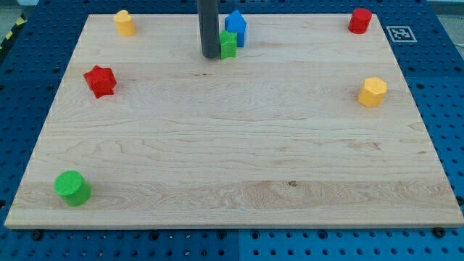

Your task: Move your arm to the bottom left

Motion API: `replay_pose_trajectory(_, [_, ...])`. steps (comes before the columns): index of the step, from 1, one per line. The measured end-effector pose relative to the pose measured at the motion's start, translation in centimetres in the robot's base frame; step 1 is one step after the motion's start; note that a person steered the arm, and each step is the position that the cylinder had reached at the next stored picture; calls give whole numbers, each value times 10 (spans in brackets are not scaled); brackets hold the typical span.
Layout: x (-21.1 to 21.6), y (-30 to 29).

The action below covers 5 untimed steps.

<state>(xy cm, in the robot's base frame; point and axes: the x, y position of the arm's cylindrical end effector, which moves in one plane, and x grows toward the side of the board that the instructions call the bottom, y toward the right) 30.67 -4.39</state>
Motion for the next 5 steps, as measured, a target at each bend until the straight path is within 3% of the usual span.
replay_pose_trajectory(1, [0, 0])
replay_pose_trajectory(2, [49, 6])
replay_pose_trajectory(4, [191, -7])
replay_pose_trajectory(5, [203, -55])
